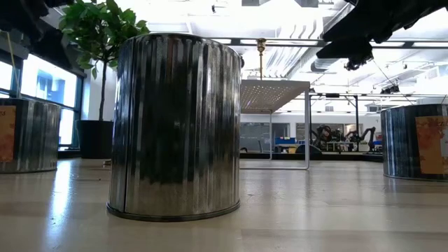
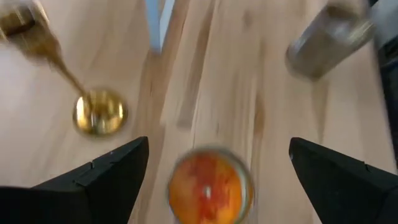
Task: Pick & Place candle stick holders
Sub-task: Put the left orange scented candle on the shelf
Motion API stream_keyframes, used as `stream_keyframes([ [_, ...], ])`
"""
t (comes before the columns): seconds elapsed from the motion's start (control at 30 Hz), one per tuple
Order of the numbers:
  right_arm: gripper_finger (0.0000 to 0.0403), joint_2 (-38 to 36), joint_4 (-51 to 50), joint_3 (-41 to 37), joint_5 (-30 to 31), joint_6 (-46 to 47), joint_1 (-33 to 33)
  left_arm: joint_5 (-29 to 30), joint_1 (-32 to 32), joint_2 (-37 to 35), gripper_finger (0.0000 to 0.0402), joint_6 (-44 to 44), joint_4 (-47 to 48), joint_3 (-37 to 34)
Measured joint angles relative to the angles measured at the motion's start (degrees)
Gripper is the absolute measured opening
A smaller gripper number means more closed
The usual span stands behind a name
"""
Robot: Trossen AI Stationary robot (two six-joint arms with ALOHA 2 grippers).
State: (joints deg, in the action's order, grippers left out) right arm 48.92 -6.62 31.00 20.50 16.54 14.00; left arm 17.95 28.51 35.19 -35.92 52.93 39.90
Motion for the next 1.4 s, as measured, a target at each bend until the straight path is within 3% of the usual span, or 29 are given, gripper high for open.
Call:
stream_keyframes([
  [0.23,0.0243,0.57,0.77,0.00,-0.03,-0.07,0.00,-8.03,0.00,13.26,0.0379,-6.35,2.25,3.76],
  [0.43,0.0243,0.57,0.86,0.00,-0.04,-0.37,0.00,-9.21,0.00,19.46,0.0379,-7.99,2.77,3.82],
  [0.93,0.0243,0.57,1.21,0.00,-1.58,-0.50,0.00,-8.13,0.00,19.94,0.0379,-8.02,12.53,8.94],
  [1.4,0.0243,0.57,1.20,-0.04,-2.02,-1.40,-0.01,-8.81,-0.01,19.94,0.0379,-8.41,10.81,8.94],
])
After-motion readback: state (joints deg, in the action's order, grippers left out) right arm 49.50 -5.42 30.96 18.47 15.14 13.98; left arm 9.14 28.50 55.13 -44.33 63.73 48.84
